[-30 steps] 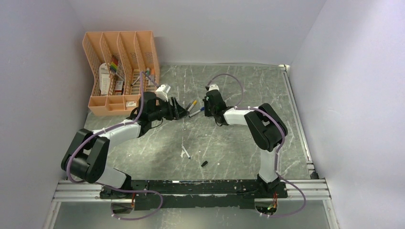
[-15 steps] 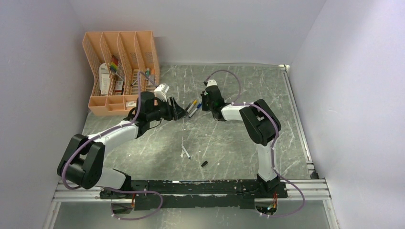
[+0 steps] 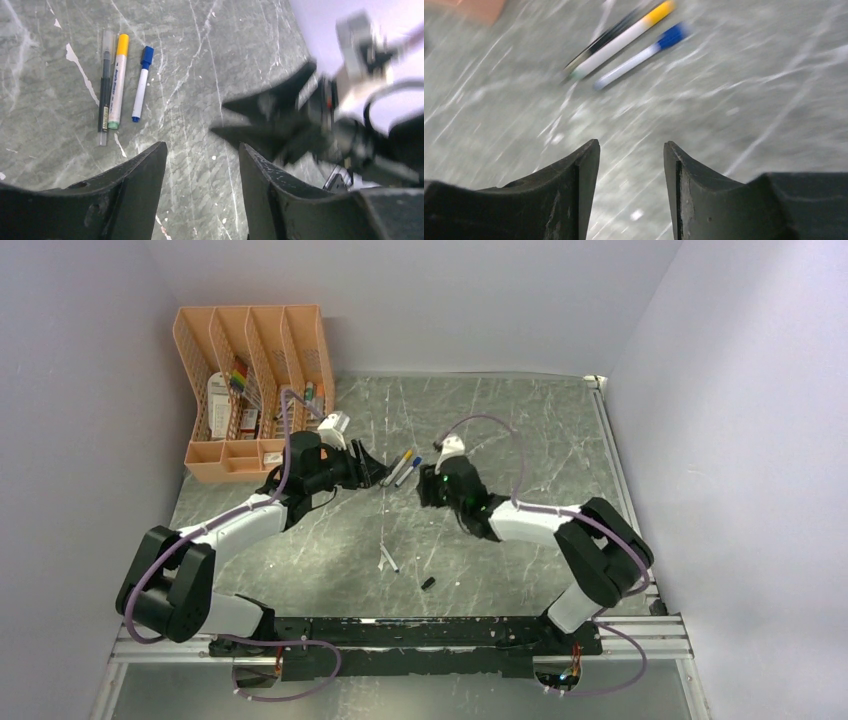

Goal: Insert the pens into the pen caps

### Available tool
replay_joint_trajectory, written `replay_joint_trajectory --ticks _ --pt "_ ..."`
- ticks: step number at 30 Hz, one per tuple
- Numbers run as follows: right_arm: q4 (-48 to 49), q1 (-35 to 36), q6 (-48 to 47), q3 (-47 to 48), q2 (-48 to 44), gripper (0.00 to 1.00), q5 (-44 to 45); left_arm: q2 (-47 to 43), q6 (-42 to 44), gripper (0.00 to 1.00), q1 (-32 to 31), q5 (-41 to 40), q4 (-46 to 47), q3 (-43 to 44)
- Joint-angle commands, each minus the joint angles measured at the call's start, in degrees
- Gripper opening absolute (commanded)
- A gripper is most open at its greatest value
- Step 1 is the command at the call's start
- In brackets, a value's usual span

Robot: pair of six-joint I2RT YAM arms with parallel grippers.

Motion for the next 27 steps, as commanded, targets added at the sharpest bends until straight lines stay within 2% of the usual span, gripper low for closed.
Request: replay_joint_trajectory --ticks 1,7,15,19,25,27 --pt "-5.6 10.2 1.5 -5.0 -4.0 0.5 0.7 0.2 -2.2 0.7 0.5 -3.4 2.3 -0.1" --pt "-10.8 19.1 0.9 -2.5 -4.3 0.5 1.8 -1.8 -4.5 0.74 1.7 -7.7 2.3 -1.4" --pt "-15.3 23.7 -1.5 3.3 1.6 0.47 2.4 -8.6 -6.7 0.76 5.4 -13.0 -0.8 -5.4" --pt "-17.0 25.9 -1.8 5.1 4.7 0.46 2.8 -9.8 -6.8 0.76 7.0 -12.8 -2.0 -6.0" --pt "-23.0 29.1 -1.3 9.2 8.4 0.45 8.1 -9.8 -6.7 0.76 7.7 -12.9 -1.4 -6.8" --pt "-24.9 30.2 -0.9 10.5 9.2 0.4 10.3 -9.7 -6.7 0.76 7.8 -12.8 -1.0 -6.9"
